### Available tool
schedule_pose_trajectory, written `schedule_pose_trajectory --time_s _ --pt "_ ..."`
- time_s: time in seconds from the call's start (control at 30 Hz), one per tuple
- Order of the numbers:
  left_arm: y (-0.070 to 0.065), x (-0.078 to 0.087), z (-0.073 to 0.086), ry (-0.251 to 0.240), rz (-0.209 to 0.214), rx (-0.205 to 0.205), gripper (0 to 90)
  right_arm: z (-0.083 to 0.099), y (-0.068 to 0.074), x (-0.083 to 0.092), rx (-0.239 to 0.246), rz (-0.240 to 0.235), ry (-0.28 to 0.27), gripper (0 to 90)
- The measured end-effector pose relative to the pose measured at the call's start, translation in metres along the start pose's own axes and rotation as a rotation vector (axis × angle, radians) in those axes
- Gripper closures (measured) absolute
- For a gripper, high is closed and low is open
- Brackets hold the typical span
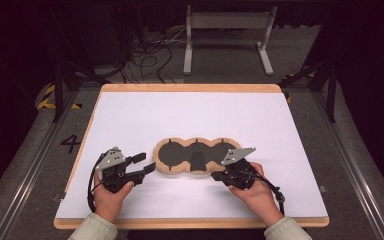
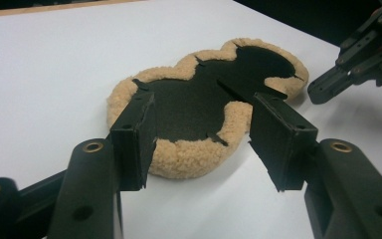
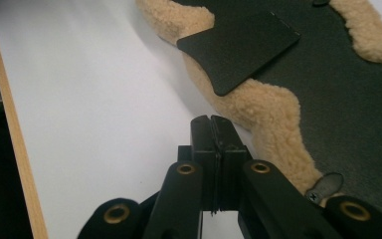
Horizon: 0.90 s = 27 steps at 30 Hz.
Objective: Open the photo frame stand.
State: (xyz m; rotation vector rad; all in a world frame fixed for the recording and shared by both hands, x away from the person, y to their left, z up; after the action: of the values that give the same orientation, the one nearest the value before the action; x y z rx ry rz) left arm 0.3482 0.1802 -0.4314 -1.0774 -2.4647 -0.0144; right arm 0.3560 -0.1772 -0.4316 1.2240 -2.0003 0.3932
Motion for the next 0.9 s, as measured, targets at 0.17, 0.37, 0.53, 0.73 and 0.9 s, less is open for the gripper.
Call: schedule_pose_trajectory --time_s 0.17,0.37,0.53,0.73,0.9 --pt "0.005 0.001 0.002 -0.005 -0.027 0.007 43.6 -0.004 -0.002 -0.009 -0.007 -0.007 0.002 89.9" --pt "0.005 0.002 0.003 0.005 -0.041 -0.005 42.5 -0.005 -0.006 -0.022 -0.019 -0.011 0.033 90.0" --pt "0.005 0.001 0.003 0.006 -0.015 0.027 39.5 -0.007 -0.005 -0.024 -0.016 -0.016 0.024 90.0" --pt "0.006 0.000 0.003 0.007 -0.016 0.017 38.1 -0.011 -0.007 -0.020 -0.014 -0.012 0.002 90.0" --pt "0.006 -0.001 0.003 0.015 0.001 0.020 37.5 -0.013 -0.007 -0.016 -0.008 -0.010 -0.028 88.9"
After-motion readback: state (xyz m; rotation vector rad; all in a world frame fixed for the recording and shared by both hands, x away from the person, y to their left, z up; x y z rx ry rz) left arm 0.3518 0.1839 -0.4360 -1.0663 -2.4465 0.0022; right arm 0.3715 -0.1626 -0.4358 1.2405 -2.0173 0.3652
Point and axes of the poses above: each handheld gripper's, and its own axes: x roughly backward along the jaws, z roughly out of its underside, y roughly to its left, the point moved 1 cm from there along -x, roughly forward along the jaws, and after that the axes turned 4 degrees about -z, right-handed, at the moved point
